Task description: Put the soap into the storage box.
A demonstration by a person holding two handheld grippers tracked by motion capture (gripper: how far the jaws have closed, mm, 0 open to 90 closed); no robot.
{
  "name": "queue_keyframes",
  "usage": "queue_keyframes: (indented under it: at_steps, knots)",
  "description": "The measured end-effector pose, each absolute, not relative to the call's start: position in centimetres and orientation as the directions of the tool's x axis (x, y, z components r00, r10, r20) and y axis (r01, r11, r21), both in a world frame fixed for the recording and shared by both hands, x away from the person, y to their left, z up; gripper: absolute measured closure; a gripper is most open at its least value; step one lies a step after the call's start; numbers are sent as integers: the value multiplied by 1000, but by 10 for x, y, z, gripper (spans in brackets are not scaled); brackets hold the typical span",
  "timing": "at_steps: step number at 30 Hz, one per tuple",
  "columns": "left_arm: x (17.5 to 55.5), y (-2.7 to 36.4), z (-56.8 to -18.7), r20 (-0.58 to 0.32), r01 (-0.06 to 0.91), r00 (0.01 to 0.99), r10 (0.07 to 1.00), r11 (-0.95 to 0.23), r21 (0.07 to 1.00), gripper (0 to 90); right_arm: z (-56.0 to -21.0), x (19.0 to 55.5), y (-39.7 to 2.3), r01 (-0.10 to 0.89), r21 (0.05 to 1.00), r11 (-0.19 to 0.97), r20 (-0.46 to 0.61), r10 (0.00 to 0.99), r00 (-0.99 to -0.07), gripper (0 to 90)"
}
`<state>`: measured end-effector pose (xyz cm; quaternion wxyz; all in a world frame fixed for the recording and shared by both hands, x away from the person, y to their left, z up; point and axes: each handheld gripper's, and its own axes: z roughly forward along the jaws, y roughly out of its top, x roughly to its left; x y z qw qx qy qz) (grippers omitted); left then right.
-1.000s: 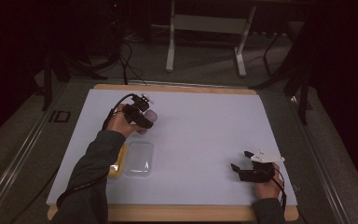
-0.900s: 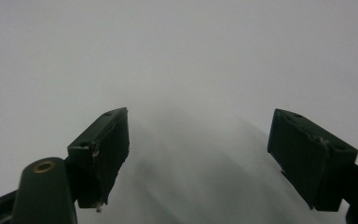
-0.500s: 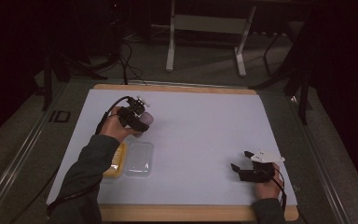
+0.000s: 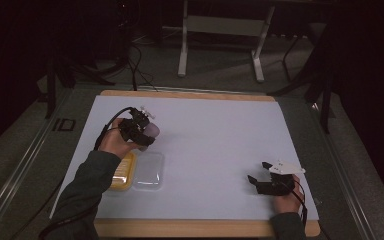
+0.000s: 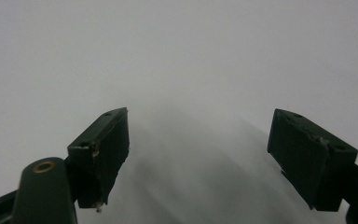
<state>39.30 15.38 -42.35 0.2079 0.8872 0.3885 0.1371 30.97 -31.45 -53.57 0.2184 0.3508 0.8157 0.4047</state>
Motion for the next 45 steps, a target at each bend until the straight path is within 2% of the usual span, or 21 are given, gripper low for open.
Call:
queue_keyframes:
  at_steps: [18,45]
  knots:
    - [371,154,-411,129,603,680,722,-650,461,499,-536,309,-315,395,814,426,-73,750,-657,202]
    - [353,174,-427,96,638,680,727,-650,413,499,-536,309,-314,395,813,427,-76,750,-657,202]
